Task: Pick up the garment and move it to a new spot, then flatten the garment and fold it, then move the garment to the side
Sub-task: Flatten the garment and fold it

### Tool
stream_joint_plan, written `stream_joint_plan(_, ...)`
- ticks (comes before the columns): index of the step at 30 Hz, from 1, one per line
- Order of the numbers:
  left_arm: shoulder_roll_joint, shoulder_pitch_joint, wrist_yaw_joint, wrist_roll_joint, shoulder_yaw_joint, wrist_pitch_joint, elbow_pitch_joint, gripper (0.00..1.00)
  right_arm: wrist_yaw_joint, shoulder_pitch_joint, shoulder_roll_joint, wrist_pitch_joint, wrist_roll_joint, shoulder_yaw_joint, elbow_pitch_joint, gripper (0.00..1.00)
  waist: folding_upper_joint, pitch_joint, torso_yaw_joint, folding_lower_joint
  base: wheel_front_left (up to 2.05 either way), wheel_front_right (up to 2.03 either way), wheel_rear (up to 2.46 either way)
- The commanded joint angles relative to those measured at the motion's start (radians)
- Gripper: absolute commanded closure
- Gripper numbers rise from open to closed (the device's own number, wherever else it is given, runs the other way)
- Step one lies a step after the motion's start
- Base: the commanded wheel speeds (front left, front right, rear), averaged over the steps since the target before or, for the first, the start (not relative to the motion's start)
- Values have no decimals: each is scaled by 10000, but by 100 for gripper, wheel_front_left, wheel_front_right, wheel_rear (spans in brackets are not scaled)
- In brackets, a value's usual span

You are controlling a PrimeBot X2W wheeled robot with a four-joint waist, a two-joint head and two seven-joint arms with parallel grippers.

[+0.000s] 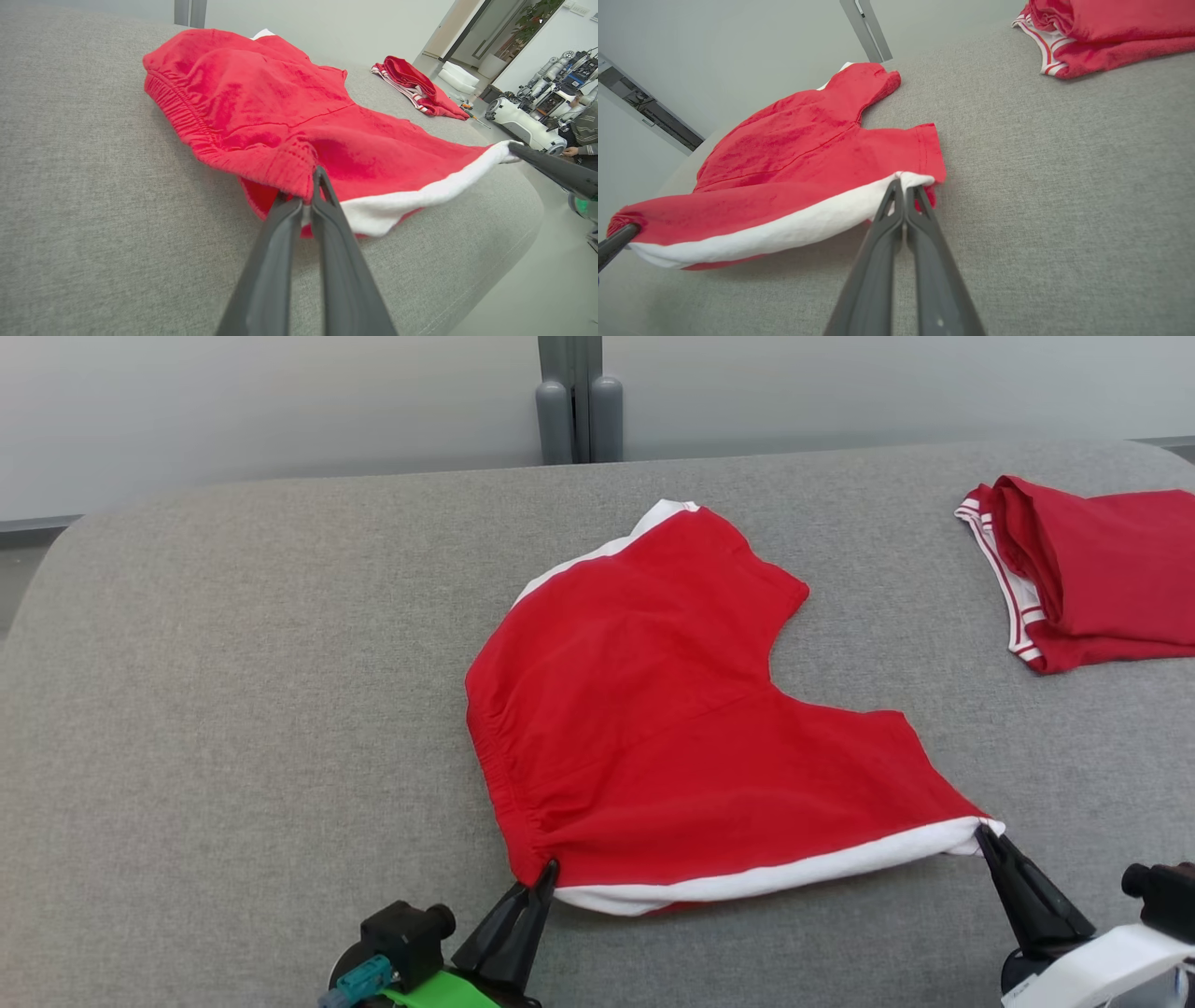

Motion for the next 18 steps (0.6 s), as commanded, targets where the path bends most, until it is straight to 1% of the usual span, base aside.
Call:
stream_joint_plan(1,-31,-133,-18,73,4,-29,21,100,-3,-261,-95,19,-132,-12,46,100,0,34,76,1,0,0,0)
stream_joint_plan(5,-159,-461,-55,81,124,-29,-35,100,-3,-966,-288,78,-244,-25,212,100,0,181,300,1,0,0,0)
stream_joint_plan(9,-358,-876,-82,34,280,-30,-143,100,-3,-2063,-581,208,-326,13,452,100,0,462,623,1,0,0,0)
stream_joint_plan(14,-767,-1754,-95,-259,388,-29,-278,100,-3,-4047,-844,549,-193,147,1247,100,0,1121,1158,1,0,0,0)
stream_joint_plan(18,-1084,-2649,-95,-694,486,-29,-166,100,-3,-5804,-908,803,-168,530,2130,100,0,1781,1608,1,0,0,0)
